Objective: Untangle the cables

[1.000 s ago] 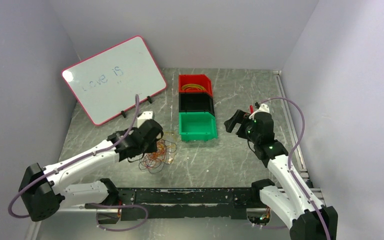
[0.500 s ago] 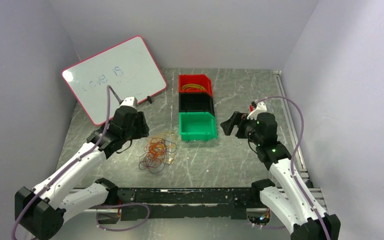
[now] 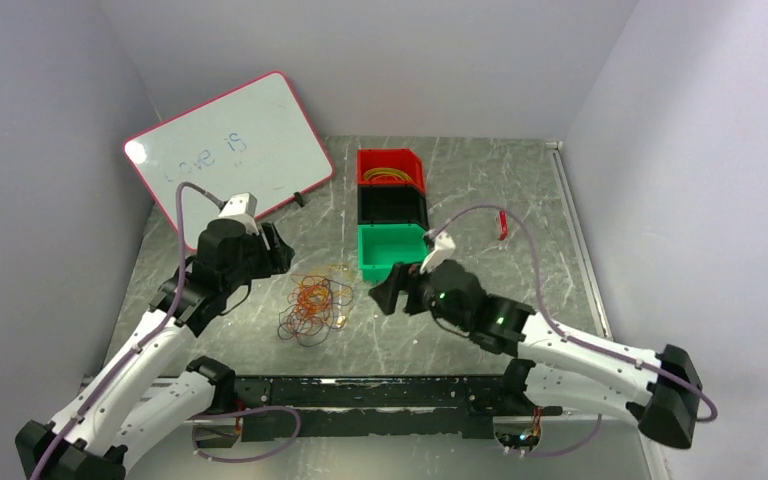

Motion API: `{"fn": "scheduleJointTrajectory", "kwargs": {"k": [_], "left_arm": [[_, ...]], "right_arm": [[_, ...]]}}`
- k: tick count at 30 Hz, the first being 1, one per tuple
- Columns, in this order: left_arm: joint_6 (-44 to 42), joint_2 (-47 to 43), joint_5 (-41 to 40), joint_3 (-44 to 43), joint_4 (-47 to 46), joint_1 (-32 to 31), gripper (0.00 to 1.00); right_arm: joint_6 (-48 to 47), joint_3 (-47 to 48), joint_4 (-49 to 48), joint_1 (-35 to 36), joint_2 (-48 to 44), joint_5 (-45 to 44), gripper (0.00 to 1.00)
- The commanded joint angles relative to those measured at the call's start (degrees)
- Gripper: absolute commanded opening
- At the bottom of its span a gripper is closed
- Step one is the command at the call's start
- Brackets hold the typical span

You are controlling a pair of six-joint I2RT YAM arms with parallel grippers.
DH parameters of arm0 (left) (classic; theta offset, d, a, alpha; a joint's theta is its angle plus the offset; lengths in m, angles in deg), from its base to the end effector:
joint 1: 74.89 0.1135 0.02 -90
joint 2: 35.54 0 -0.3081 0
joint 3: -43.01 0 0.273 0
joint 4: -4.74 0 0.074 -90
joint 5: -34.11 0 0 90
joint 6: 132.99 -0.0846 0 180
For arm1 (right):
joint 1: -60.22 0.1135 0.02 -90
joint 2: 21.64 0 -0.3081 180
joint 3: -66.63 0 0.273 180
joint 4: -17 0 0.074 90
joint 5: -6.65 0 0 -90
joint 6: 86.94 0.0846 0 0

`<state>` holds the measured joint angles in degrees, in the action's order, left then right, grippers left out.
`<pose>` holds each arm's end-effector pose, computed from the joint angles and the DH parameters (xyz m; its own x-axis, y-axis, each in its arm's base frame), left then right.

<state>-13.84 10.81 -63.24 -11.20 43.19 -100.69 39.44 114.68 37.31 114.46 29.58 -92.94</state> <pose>0.1971 -0.0833 0.2934 -0.5621 -0.2649 -0.7835 0.0672 0.9296 -0.3625 0.1540 0.1898 0.2759 -0.6091 0.1550 -0.7778 -0.4342 0.7555 0.4906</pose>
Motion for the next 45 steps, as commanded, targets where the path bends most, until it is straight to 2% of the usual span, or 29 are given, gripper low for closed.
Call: {"fn": "scheduleJointTrajectory", "kwargs": {"k": [1,5,9,12,17,20,26,40,45], "left_arm": [[0.0,-3.79,2.05,0.2,-1.11,0.58,0.63],[-1.32,-6.77,0.46,-1.46,1.21,0.58,0.63],[-2.27,-9.61,-3.89,-1.93,2.27,0.58,0.64],[-2.25,-10.51,-5.07,-1.8,2.69,0.58,0.64],[-1.64,-9.73,-3.57,-0.81,3.23,0.58,0.62],[-1.01,-9.11,-3.3,-0.61,3.99,0.49,0.56],[-1.19,-10.17,-1.57,0.76,2.68,0.41,0.56],[-1.38,-8.45,-3.19,0.07,3.32,0.14,0.56],[-1.36,-8.55,-4.16,-0.09,3.81,0.14,0.57]], "right_arm": [[14.79,-2.55,-8.15,12.3,5.02,-17.2,0.88],[19.61,-2.2,-14.75,20.84,12.98,-23.84,0.88],[23.83,-5.31,-25.11,22.29,18.77,-23.39,0.88],[26.25,-4.03,-25.57,22.52,23.63,-23.91,0.87],[27.13,-2.25,-27.96,22.75,29.61,-23.82,0.75],[27.06,-1.47,-29.73,22.75,32.94,-23.35,0.68],[27.85,0.02,-32.65,22.75,38.39,-20.82,0.61],[28.92,1.38,-39.0,22.1,47.1,-17.71,0.46],[28.28,1.19,-40.44,21.33,48.05,-16.94,0.35]]}}
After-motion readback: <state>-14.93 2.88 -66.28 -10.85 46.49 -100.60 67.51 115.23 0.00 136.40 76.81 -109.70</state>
